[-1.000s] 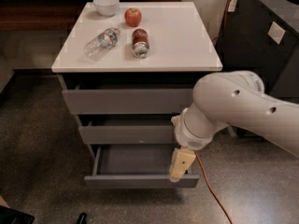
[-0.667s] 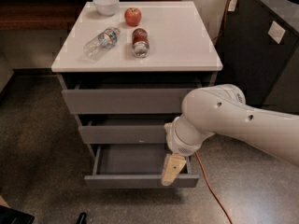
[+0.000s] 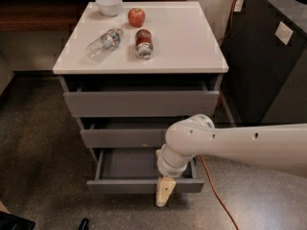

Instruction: Close bottom drawer

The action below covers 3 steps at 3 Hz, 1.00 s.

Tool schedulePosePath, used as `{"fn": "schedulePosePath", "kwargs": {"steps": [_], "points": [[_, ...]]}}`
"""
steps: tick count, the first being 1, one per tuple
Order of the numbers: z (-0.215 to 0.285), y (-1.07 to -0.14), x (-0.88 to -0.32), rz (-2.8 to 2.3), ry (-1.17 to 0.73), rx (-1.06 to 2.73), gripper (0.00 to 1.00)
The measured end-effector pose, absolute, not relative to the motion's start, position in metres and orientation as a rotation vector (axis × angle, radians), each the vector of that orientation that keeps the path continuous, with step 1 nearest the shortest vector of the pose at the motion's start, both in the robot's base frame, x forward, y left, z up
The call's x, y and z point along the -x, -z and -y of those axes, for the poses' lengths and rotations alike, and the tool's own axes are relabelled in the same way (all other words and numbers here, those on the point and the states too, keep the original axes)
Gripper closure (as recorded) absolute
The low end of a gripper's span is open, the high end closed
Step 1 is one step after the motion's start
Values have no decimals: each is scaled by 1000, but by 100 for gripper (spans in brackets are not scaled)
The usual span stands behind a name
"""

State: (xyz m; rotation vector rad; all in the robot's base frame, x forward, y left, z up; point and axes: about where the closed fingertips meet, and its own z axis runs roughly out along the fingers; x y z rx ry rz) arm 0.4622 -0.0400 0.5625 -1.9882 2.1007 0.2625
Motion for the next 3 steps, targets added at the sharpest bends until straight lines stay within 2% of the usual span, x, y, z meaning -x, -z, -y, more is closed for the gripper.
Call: {"fn": "schedulePosePath", "kwargs": {"steps": [1,3], "points": [[40,-562,-462,-2101,-263,1988,0],[47,-481,-461,-2159,-207,2101,0]]}}
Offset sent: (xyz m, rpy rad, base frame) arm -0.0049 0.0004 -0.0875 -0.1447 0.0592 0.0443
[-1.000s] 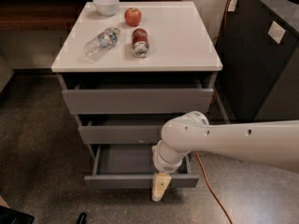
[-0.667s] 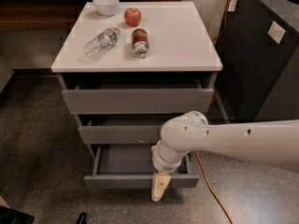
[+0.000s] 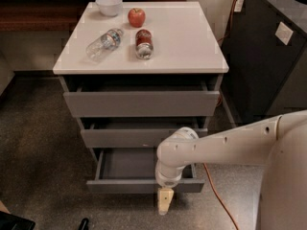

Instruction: Close bottom drawer

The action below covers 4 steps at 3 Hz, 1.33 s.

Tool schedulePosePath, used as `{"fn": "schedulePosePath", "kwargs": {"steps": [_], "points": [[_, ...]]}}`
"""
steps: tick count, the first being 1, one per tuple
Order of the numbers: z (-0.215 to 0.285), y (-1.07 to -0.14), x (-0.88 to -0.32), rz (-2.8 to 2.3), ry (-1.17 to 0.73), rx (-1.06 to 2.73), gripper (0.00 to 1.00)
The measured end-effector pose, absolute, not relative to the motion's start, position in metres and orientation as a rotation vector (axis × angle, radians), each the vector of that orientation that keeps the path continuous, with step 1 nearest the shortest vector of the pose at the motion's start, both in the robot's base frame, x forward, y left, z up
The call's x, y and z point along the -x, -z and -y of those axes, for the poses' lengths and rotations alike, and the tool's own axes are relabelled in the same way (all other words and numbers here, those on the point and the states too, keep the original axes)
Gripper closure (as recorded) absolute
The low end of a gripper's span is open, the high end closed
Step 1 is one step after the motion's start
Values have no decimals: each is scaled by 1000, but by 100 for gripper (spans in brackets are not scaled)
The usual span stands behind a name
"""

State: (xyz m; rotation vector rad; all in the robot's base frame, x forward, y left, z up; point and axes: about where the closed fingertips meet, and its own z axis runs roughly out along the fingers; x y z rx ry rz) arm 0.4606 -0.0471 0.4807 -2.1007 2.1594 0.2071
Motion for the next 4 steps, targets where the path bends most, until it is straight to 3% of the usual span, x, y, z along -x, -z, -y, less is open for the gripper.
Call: {"fn": "schedulePosePath", "kwargs": {"steps": [4], "points": [[71,-336,-468,-2025,-263,2184,0]]}}
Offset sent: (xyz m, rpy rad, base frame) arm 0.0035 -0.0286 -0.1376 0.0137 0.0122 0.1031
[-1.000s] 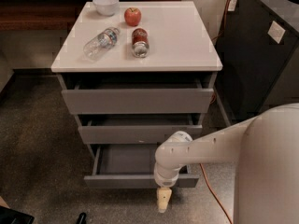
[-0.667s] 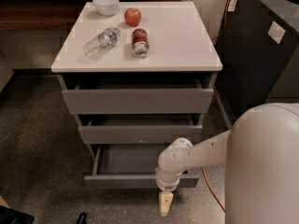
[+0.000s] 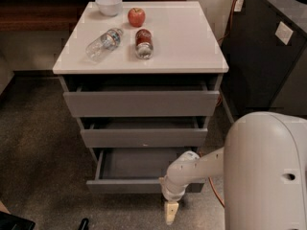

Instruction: Close bottom drawer

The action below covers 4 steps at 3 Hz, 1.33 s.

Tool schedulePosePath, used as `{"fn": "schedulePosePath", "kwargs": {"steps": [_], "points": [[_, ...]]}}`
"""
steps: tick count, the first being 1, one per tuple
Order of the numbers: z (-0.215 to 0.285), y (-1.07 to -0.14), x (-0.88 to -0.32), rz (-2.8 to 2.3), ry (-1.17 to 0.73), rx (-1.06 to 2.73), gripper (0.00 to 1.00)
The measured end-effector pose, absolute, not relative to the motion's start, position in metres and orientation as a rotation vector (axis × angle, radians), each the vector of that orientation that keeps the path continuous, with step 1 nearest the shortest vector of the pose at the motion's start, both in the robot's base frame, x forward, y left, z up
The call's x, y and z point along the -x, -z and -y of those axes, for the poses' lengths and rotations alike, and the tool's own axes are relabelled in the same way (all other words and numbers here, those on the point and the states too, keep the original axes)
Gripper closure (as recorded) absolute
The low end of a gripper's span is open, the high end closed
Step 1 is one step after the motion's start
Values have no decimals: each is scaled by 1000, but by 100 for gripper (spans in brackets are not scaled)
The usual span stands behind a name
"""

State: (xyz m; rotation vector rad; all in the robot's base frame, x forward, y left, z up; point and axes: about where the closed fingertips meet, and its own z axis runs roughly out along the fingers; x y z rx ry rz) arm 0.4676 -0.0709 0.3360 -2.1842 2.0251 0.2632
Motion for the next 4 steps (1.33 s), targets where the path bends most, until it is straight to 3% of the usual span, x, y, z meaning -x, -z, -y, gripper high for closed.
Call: {"fn": "schedulePosePath", "kwargs": {"steps": [1,4], "points": [[73,-311,-471,-2006,-290,2174,0],[98,-227,-491,-2039,-333,2105,76]]}}
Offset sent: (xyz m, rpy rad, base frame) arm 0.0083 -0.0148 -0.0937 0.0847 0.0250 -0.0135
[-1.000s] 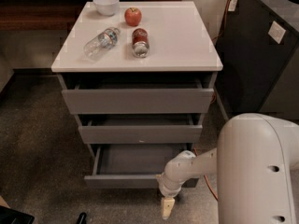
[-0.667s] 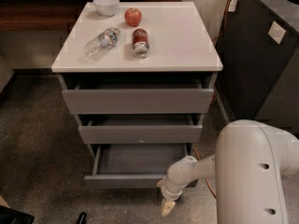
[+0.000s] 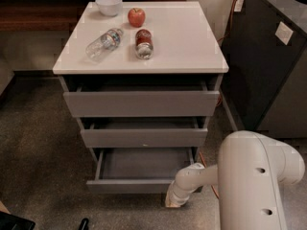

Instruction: Close bottom drawer

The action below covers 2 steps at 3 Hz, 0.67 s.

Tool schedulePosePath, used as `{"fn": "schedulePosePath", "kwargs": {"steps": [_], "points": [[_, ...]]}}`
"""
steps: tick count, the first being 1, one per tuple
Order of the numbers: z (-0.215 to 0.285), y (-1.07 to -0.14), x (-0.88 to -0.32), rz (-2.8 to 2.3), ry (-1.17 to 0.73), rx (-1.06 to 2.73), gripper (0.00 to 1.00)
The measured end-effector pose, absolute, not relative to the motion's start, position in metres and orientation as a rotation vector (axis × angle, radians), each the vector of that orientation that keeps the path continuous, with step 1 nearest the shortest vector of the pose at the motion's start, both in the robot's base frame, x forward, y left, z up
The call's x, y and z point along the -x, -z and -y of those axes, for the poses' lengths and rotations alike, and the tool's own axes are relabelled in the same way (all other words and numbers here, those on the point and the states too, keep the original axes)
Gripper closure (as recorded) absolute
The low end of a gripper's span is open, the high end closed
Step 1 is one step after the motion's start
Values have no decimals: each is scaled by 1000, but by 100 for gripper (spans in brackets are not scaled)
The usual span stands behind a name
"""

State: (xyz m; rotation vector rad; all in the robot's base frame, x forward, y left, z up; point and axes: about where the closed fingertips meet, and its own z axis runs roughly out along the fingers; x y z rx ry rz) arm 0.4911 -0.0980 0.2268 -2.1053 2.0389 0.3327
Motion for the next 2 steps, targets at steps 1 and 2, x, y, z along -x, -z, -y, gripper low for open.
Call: {"fn": "schedulePosePath", "kwargs": {"steps": [1,2], "points": [[110,-211,-513,-2064,-259,2086,100],[119,-201,-527,-2077,-210,2076,100]]}}
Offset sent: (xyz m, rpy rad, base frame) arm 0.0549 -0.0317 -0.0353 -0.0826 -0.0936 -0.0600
